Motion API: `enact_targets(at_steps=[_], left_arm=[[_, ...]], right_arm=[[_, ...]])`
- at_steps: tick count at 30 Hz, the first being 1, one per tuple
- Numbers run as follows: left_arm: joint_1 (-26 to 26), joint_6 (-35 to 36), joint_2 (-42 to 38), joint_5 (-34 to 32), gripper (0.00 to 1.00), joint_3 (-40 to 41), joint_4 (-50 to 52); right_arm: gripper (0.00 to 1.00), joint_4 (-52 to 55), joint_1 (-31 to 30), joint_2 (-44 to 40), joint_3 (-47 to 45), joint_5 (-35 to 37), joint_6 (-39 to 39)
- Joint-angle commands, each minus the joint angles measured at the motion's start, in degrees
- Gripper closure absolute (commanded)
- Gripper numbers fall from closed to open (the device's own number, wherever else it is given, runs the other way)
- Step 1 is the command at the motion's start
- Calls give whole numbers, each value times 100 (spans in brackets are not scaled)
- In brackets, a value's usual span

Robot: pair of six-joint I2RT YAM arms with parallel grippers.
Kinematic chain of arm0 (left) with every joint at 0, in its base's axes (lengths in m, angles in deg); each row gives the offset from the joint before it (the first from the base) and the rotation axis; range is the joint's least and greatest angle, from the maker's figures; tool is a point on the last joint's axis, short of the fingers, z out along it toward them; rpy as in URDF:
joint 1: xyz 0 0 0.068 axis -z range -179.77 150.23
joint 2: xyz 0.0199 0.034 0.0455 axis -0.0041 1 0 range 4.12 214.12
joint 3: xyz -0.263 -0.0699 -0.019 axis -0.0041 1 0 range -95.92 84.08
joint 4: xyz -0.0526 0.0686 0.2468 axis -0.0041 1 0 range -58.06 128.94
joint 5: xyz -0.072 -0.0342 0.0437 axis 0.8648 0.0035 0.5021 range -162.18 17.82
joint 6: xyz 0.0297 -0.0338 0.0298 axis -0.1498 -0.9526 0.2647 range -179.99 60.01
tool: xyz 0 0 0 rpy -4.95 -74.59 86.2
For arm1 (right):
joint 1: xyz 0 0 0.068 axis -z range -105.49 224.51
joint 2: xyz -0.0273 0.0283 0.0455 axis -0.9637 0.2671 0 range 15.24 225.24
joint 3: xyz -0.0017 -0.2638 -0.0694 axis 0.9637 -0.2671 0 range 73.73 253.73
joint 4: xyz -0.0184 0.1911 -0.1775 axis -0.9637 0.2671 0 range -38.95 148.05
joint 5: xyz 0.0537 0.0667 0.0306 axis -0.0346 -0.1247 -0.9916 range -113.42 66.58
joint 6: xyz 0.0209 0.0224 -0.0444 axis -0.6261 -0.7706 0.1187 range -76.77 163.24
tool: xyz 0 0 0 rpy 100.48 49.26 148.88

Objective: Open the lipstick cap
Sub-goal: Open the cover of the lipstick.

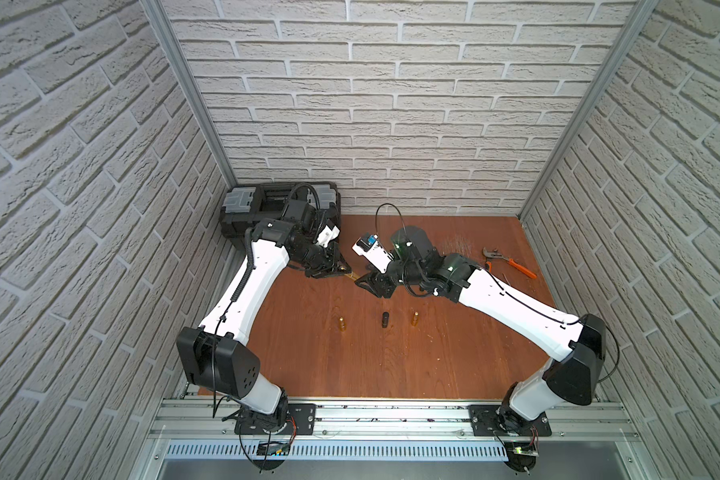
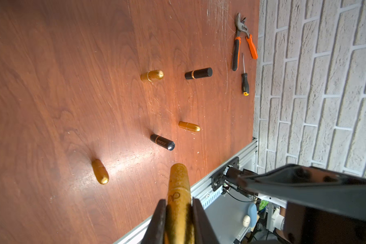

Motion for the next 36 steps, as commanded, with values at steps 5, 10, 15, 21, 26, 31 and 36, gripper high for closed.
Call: enact_targets(at_steps=[5, 10, 15, 21, 26, 31, 36], left_arm=[[-42, -161, -218, 689, 94, 18, -245], [-50, -64, -207, 749, 95, 20, -134], [-113, -93, -234, 867, 97, 53, -195], [-140, -81, -241, 1033, 99, 96, -171], [-208, -110, -333, 1141, 100, 255, -248], [-278, -106, -293, 1132, 100, 239, -249], [-319, -113, -278, 1158, 100, 264, -250]], right_arm=[[50, 168, -34, 310, 322, -269, 209], [56, 280, -36, 443, 471, -90, 341], [59, 405, -34, 554, 590, 25, 444], [62, 416, -35, 681, 581, 167, 509], [71, 496, -36, 718, 645, 332, 613], [97, 529, -25, 601, 591, 526, 636], [97, 439, -26, 449, 475, 597, 595]])
